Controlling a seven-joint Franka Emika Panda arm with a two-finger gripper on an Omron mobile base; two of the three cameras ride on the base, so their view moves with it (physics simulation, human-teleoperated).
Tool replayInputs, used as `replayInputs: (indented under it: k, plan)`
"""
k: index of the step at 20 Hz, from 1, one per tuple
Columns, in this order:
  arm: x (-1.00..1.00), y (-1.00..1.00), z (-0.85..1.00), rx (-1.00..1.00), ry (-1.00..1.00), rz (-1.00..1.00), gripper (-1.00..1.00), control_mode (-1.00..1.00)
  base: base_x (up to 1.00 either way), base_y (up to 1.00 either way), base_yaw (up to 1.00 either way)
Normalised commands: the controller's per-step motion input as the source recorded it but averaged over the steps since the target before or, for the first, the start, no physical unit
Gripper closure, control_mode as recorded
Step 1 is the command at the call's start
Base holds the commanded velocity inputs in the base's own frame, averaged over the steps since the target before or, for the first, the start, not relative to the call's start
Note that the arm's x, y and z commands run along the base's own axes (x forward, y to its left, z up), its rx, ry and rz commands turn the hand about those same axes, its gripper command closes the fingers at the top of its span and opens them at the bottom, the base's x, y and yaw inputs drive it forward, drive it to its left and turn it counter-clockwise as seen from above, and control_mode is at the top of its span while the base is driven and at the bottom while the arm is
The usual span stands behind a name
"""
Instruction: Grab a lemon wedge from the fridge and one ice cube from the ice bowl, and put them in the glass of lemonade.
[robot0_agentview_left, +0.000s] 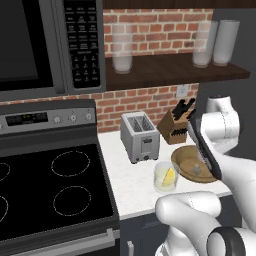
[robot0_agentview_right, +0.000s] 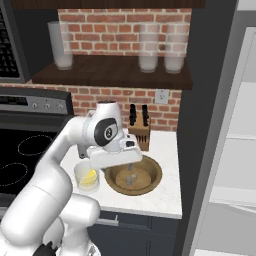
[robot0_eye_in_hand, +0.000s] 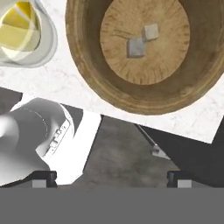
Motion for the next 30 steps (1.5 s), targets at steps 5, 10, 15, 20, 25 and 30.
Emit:
replayInputs:
  k: [5, 10, 15, 20, 25, 30]
  plan:
    - [0.07, 0.0, -0.05, 0.05, -0.08, 0.03, -1.0, -1.0, 0.0, 0.0, 0.0]
    - [0.34, 0.0, 0.0, 0.09, -0.01, -0.01, -1.0, -1.0, 0.0, 0.0, 0.0]
    - [0.44, -0.05, -0.01, 0.08, 0.0, -0.06, -1.0, -1.0, 0.0, 0.0, 0.0]
    - [0.01, -0.05, -0.13, 0.0, 0.0, -0.05, -1.0, -1.0, 0.0, 0.0, 0.0]
    - [0.07, 0.0, -0.36, 0.0, 0.0, -0.02, -1.0, -1.0, 0.0, 0.0, 0.0]
    - [0.24, 0.0, -0.43, 0.0, 0.0, 0.0, -1.0, -1.0, 0.0, 0.0, 0.0]
